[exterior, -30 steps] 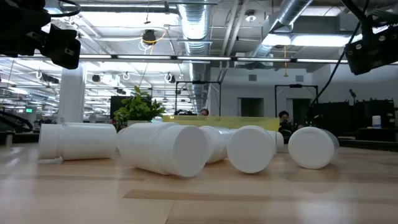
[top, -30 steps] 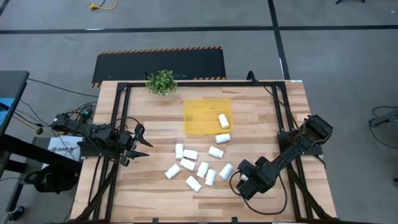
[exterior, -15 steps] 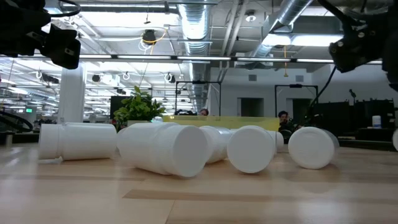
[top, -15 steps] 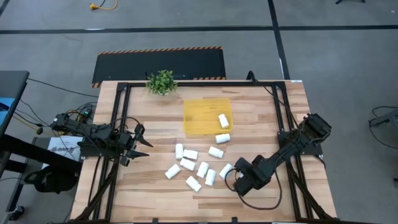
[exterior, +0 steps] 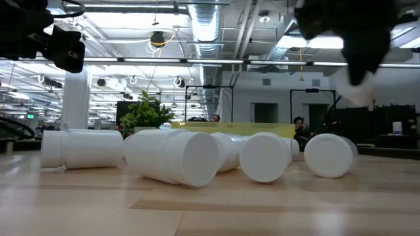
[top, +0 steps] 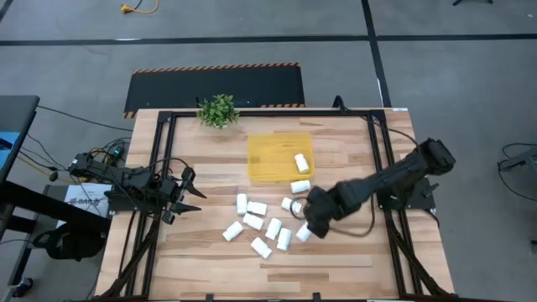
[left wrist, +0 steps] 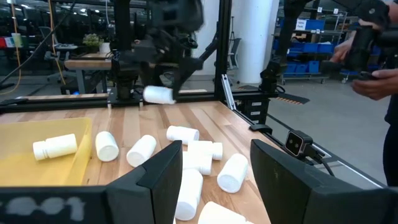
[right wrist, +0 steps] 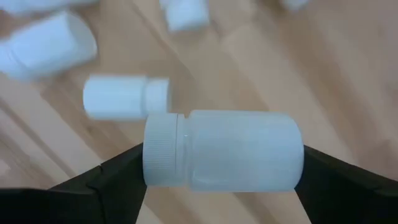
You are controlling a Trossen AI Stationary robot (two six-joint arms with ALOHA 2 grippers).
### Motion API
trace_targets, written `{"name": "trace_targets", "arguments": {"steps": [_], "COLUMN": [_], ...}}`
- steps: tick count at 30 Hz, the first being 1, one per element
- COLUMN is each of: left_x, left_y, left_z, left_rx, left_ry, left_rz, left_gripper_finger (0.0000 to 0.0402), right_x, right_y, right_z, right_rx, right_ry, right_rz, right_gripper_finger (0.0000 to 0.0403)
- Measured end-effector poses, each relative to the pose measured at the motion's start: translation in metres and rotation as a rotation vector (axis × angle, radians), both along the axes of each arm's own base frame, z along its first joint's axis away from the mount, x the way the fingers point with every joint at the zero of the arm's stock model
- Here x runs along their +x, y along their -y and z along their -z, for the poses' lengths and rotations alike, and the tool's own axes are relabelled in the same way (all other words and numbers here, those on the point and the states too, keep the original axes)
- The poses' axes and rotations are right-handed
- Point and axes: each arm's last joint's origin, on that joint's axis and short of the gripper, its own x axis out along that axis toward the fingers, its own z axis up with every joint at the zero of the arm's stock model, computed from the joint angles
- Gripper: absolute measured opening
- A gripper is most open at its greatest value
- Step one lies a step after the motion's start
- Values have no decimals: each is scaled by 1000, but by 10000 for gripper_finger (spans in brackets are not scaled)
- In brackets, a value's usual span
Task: Pick and place pill bottles into a basket
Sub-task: Put the white pill bottle into the yellow bin
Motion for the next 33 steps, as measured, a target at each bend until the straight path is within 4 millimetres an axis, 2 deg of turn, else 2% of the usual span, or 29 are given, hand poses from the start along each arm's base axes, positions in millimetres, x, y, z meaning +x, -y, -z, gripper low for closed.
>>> {"name": "trace_targets", "arguments": {"steps": [12,21,24,33], "left_x": [0,0,0,0], "left_y": [0,0,0,0], "left_z": [0,0,0,0], "left_rx": [0,0,0,0], "left_ry": [0,1,1,0], "left_rz": [0,0,0,1], "left_gripper_finger": [177,177,177,177], "right_x": [36,46,51,79], "right_y": [93,171,192,240], "right_z": [-30,-44,-40,-18], "right_rx": [-21,-6,-5,13], "right_ry": [123,286,324,235], "right_rz": [1,126,163,194], "right_gripper_finger": [339,333,335,336]}}
